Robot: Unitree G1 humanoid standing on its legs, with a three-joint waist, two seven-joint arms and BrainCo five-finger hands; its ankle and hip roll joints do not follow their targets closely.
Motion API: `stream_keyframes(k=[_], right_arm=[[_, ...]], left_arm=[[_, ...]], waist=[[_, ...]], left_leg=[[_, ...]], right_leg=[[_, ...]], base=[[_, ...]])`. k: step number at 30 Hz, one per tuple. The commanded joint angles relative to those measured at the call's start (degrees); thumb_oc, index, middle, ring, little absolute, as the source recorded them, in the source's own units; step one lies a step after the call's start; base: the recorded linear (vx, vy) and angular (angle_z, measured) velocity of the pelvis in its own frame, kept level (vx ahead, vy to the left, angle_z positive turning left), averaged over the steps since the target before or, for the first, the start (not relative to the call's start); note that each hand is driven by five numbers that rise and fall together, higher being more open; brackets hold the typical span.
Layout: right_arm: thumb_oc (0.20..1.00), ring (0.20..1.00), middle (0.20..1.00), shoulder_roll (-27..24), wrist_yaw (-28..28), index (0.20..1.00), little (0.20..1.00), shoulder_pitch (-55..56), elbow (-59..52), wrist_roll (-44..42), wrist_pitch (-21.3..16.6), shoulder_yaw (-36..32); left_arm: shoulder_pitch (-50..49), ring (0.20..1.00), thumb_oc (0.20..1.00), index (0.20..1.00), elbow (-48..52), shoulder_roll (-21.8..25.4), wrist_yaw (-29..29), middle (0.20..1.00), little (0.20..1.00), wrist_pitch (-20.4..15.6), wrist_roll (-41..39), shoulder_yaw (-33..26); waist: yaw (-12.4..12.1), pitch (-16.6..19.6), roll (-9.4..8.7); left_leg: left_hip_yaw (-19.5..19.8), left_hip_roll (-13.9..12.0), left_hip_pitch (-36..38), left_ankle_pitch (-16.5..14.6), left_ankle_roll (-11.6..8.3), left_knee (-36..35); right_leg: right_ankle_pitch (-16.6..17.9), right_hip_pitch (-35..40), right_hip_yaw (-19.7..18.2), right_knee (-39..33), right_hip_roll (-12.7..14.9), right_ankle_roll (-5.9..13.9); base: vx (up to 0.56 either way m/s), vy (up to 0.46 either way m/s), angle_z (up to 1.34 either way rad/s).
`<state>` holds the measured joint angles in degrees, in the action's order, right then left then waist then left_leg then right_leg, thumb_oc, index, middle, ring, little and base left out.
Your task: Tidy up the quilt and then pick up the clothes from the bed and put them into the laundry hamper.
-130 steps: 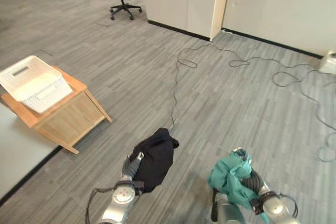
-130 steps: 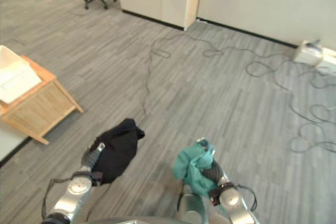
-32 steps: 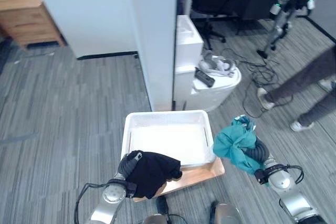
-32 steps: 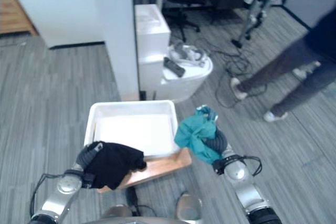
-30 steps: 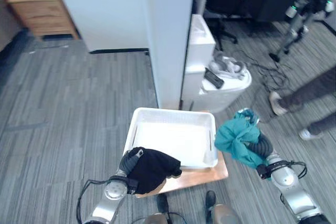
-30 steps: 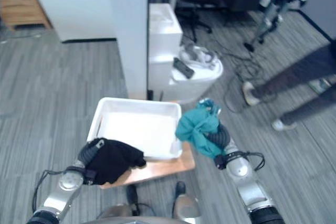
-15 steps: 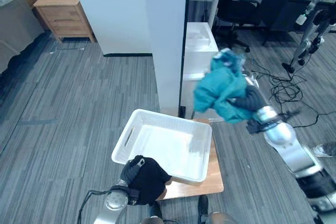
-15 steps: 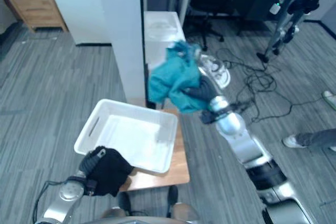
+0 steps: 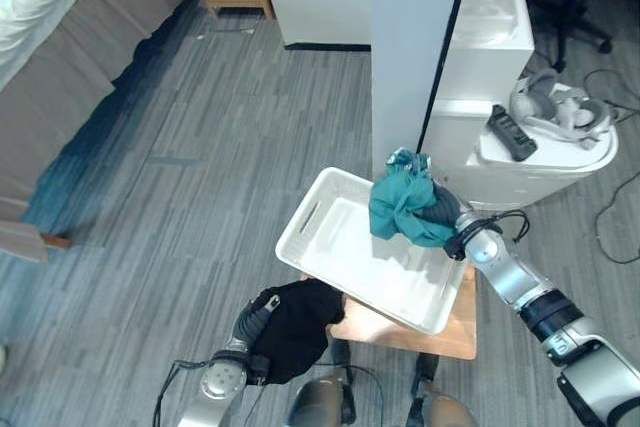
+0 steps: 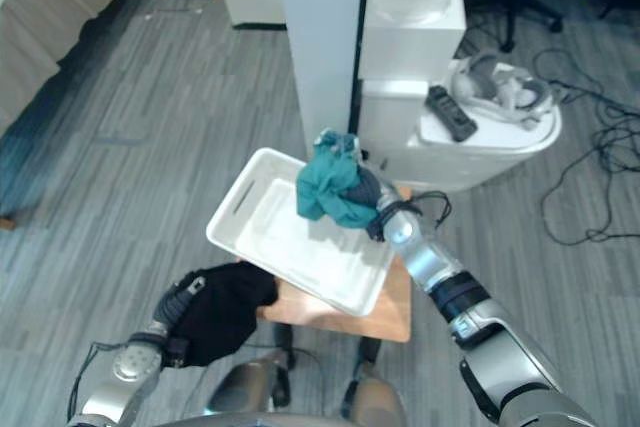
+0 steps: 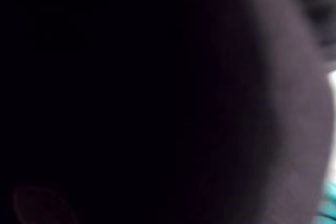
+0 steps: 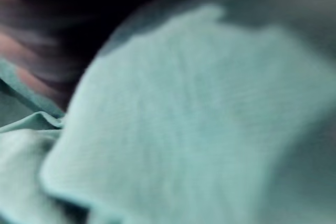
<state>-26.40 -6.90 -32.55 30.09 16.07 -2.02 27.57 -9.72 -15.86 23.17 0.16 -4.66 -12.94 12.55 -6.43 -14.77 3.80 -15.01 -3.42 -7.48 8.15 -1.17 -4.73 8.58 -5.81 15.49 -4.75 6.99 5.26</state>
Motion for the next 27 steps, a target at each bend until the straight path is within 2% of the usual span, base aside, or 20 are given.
stream_keyframes(k=[1,2,3,4,6,7,9,11,12,13,14,16,17,18,21,22,23,27], right_arm=[[0.200,0.200,0.200,0.3,-3.8,0.200,0.200,-7.4,2.9,3.2,-0.9,0.5],[0.476,0.476,0.476,0.3,-4.0,0.476,0.476,-7.4,5.0,6.3,-0.5,1.4],[0.589,0.589,0.589,0.4,-4.1,0.589,0.589,-7.5,5.0,6.4,-0.5,1.4],[1.000,1.000,1.000,0.3,-4.0,1.000,1.000,-7.4,5.0,8.1,-0.4,2.0],[1.000,1.000,1.000,-0.1,-4.1,1.000,1.000,-7.3,4.6,10.4,-0.1,2.4],[1.000,1.000,1.000,-1.1,-4.9,1.000,1.000,-5.2,1.2,18.5,-0.2,3.4],[1.000,1.000,1.000,-1.5,-5.5,1.000,1.000,-4.1,0.1,21.0,-0.3,3.6],[1.000,1.000,1.000,-3.6,-7.1,1.000,1.000,0.6,-4.6,28.3,-0.8,3.9],[1.000,1.000,1.000,-3.7,-7.1,1.000,1.000,0.8,-4.8,28.4,-0.7,3.8],[1.000,1.000,1.000,-5.4,-8.4,1.000,1.000,2.6,-7.2,30.1,-1.7,4.9],[1.000,1.000,1.000,-5.5,-8.4,1.000,1.000,2.8,-7.4,30.2,-1.7,4.8],[1.000,1.000,1.000,-7.7,-9.0,1.000,1.000,5.9,-10.0,31.2,-2.1,4.0],[1.000,1.000,1.000,-10.4,-9.5,1.000,1.000,9.5,-14.0,31.7,-2.2,1.6],[1.000,1.000,1.000,-10.5,-9.3,1.000,1.000,9.8,-14.3,31.7,-2.2,1.4],[1.000,1.000,1.000,-12.6,-10.5,1.000,1.000,15.0,-19.4,31.3,-2.4,-2.6],[1.000,1.000,1.000,-13.1,-11.2,1.000,1.000,17.6,-21.5,30.5,-2.9,-4.6],[1.000,1.000,1.000,-13.1,-11.2,1.000,1.000,17.7,-21.7,30.5,-2.9,-4.8],[1.000,1.000,1.000,-13.0,-13.0,1.000,1.000,21.7,-24.3,28.5,-2.8,-8.1]], left_arm=[[5.7,0.200,0.200,0.200,8.2,4.4,0.7,0.200,0.200,-7.4,-3.8,-1.9],[6.0,0.200,0.200,0.200,11.7,4.6,0.5,0.200,0.200,-8.1,-7.5,-4.1],[5.9,0.200,0.200,0.200,11.8,4.6,0.5,0.200,0.200,-8.1,-7.5,-4.2],[6.2,0.200,0.200,0.200,12.4,4.5,0.6,0.200,0.200,-8.3,-8.4,-4.7],[6.6,0.200,0.200,0.200,13.9,4.5,0.8,0.200,0.200,-8.6,-9.0,-5.7],[8.8,0.200,0.200,0.200,16.9,5.8,1.9,0.200,0.200,-9.5,-7.1,-7.9],[9.8,0.200,0.200,0.200,16.9,6.1,2.5,0.200,0.200,-9.5,-6.2,-8.1],[14.1,0.200,0.200,0.200,16.4,6.7,5.2,0.200,0.200,-9.3,-1.1,-8.0],[14.2,0.200,0.200,0.200,16.3,6.7,5.3,0.200,0.200,-9.3,-1.0,-7.9],[17.9,0.200,0.200,0.200,15.4,5.9,6.8,0.200,0.200,-9.4,0.0,-6.1],[18.1,0.200,0.200,0.200,15.2,5.8,6.9,0.200,0.200,-9.5,0.1,-5.9],[20.4,0.200,0.200,0.200,12.8,5.3,8.5,0.200,0.200,-9.2,3.0,-3.9],[21.8,0.200,0.200,0.200,10.3,4.8,9.4,0.200,0.200,-8.3,5.6,-2.3],[21.9,0.200,0.200,0.200,10.1,4.7,9.4,0.200,0.200,-8.4,5.6,-2.1],[23.7,0.200,0.200,0.200,4.8,3.4,11.2,0.200,0.200,-7.4,9.9,0.8],[23.9,0.200,0.200,0.200,2.1,2.7,12.0,0.200,0.200,-6.7,13.1,2.0],[24.0,0.200,0.200,0.200,2.0,2.7,12.1,0.200,0.200,-6.7,13.1,2.1],[27.1,0.200,0.200,0.200,-9.4,-0.2,13.0,0.200,0.200,-4.7,15.4,5.7]], waist=[[-0.7,-1.6,0.16],[-0.5,-1.7,0.75],[-0.4,-1.7,0.73],[-0.1,-1.6,0.79],[0.2,-1.6,0.82],[1.6,-1.2,0.40],[2.0,-0.8,0.13],[3.9,0.0,-0.98],[3.8,0.0,-0.98],[5.2,0.9,-2.08],[5.1,0.9,-2.02],[6.5,1.5,-2.96],[8.3,2.3,-3.73],[8.1,2.3,-3.71],[10.2,3.3,-4.46],[11.7,3.6,-4.73],[11.5,3.7,-4.74],[14.7,3.7,-5.11]], left_leg=[[0.9,-1.9,2.8,-4.6,-3.60,-0.3],[0.8,-2.0,3.4,-4.7,-3.79,-0.3],[0.8,-2.0,3.2,-4.5,-3.76,-0.3],[0.7,-2.0,3.3,-4.6,-3.79,-0.3],[0.5,-2.1,3.6,-4.6,-3.82,-0.3],[-0.2,-2.4,5.0,-5.3,-3.96,-0.3],[-0.6,-2.5,5.2,-5.2,-3.91,-0.3],[-1.3,-2.8,7.2,-6.1,-3.96,-0.3],[-1.3,-2.8,7.0,-5.8,-3.91,-0.3],[-1.7,-3.0,7.9,-6.2,-3.93,-0.3],[-1.8,-3.0,7.9,-6.2,-3.92,-0.3],[-2.5,-3.1,9.0,-6.6,-3.88,-0.3],[-3.4,-3.3,10.3,-7.3,-3.92,-0.3],[-3.4,-3.3,10.2,-7.0,-3.89,-0.3],[-5.1,-3.5,11.7,-7.6,-3.86,-0.3],[-6.1,-3.6,12.7,-8.2,-3.85,-0.3],[-6.2,-3.6,12.6,-7.9,-3.82,-0.3],[-8.8,-3.6,13.8,-8.8,-3.65,-0.3]], right_leg=[[-4.4,3.8,1.3,-0.2,3.2,5.42],[-4.8,4.4,1.4,-0.2,3.2,5.47],[-4.6,4.2,1.4,-0.2,3.2,5.40],[-4.6,4.2,1.3,-0.2,3.2,5.38],[-4.7,4.4,1.1,-0.2,3.2,5.38],[-5.1,5.3,0.4,-0.2,3.1,5.46],[-4.9,5.3,0.2,-0.2,3.1,5.36],[-5.6,6.5,-0.3,-0.2,2.9,5.38],[-5.3,6.4,-0.3,-0.2,2.9,5.30],[-5.5,6.9,-0.8,-0.2,2.8,5.28],[-5.5,6.9,-0.8,-0.2,2.8,5.29],[-5.4,7.3,-1.4,-0.2,2.7,5.28],[-5.7,7.9,-2.2,-0.2,2.5,5.39],[-5.5,7.7,-2.2,-0.2,2.5,5.30],[-5.6,7.9,-3.5,-0.2,2.3,5.39],[-5.8,8.0,-4.4,-0.2,2.1,5.59],[-5.6,7.8,-4.4,-0.2,2.1,5.49],[-5.1,7.0,-6.8,-0.2,1.9,5.92]], base=[[-0.03,0.027,0.08],[-0.02,0.019,0.12],[-0.02,0.020,0.09],[0.00,0.000,0.00],[0.00,0.013,-0.05],[0.00,0.007,-0.05],[0.01,0.003,-0.06],[0.05,-0.013,-0.12],[0.05,-0.044,-0.09],[0.02,-0.035,-0.15],[0.06,-0.044,-0.18],[0.06,-0.020,-0.25],[0.05,-0.010,-0.27],[0.07,-0.002,-0.23],[0.06,0.003,-0.38],[0.03,0.005,-0.44],[0.04,0.008,-0.33],[0.01,0.010,-0.35]])
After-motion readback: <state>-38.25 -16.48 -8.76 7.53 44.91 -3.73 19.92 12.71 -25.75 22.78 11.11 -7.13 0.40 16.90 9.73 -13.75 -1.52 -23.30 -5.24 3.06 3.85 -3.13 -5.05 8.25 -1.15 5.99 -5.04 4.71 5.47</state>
